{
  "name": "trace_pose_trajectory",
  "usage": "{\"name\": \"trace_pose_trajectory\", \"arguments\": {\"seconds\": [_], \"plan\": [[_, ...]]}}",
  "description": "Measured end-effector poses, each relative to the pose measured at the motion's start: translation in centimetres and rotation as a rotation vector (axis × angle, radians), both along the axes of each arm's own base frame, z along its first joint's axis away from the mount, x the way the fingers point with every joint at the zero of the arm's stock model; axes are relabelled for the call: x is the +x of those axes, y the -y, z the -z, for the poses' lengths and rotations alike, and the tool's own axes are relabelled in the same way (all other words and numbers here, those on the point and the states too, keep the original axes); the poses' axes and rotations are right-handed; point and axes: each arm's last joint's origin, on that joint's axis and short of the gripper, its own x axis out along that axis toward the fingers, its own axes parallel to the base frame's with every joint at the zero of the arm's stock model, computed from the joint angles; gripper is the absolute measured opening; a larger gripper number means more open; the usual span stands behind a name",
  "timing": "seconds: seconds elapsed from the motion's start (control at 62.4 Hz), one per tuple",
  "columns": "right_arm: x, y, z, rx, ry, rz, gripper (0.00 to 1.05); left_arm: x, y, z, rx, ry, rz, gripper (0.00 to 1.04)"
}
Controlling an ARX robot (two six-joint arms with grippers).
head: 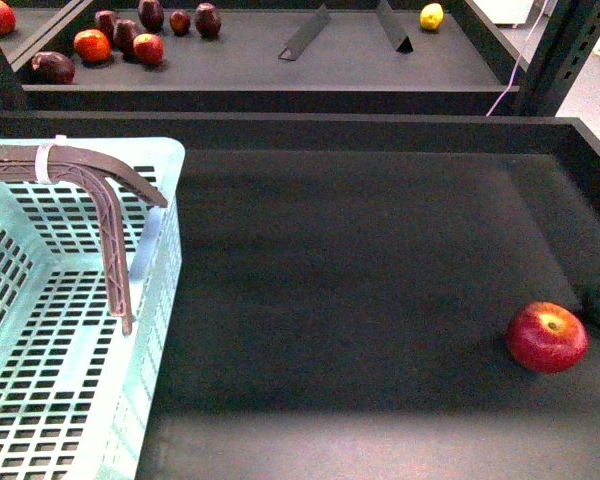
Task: Pick apple with right arm and hold basket with left
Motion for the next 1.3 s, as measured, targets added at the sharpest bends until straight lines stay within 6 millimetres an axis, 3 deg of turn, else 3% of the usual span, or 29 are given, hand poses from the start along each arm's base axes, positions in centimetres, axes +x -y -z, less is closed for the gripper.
{"name": "trace_pose_trajectory", "arguments": {"seconds": [0.257, 0.385, 0.882, 1.09, 1.299], "plan": [[0.0, 0.0, 0.0, 0.0, 0.0, 0.0, 0.96, 4.4, 1.8, 0.9, -0.055, -0.016, -0.01, 0.98], [0.0, 0.0, 0.0, 0.0, 0.0, 0.0, 0.96, 5.0, 1.8, 1.5, -0.055, -0.037, -0.031, 0.98], [0.0, 0.0, 0.0, 0.0, 0.0, 0.0, 0.96, 4.5, 0.5, 1.9, -0.092, -0.115, -0.125, 0.14], [0.0, 0.0, 0.0, 0.0, 0.0, 0.0, 0.96, 3.4, 1.0, -0.9, -0.074, -0.093, -0.072, 0.14], [0.0, 0.0, 0.0, 0.0, 0.0, 0.0, 0.96, 2.0, 4.1, -5.5, -0.02, -0.026, 0.063, 0.14]]}}
